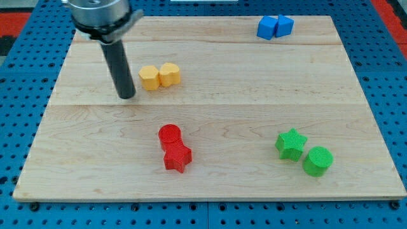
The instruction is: Move your hand diagonally to the heart
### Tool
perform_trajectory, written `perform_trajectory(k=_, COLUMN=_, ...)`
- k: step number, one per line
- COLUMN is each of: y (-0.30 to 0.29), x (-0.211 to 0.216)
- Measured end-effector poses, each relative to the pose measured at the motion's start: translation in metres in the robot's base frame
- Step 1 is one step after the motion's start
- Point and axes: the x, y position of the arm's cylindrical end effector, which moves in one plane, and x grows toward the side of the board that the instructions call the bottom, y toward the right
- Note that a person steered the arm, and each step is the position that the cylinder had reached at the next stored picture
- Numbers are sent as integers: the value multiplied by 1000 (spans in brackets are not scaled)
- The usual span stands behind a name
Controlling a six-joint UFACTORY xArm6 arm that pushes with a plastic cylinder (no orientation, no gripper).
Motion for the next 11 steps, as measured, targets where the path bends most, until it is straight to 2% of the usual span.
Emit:
perform_trajectory(k=1, y=19, x=-32)
perform_trajectory(k=2, y=105, x=-31)
perform_trajectory(k=3, y=112, x=-32)
perform_trajectory(k=5, y=84, x=-70)
perform_trajectory(k=9, y=91, x=-127)
perform_trajectory(k=11, y=92, x=-132)
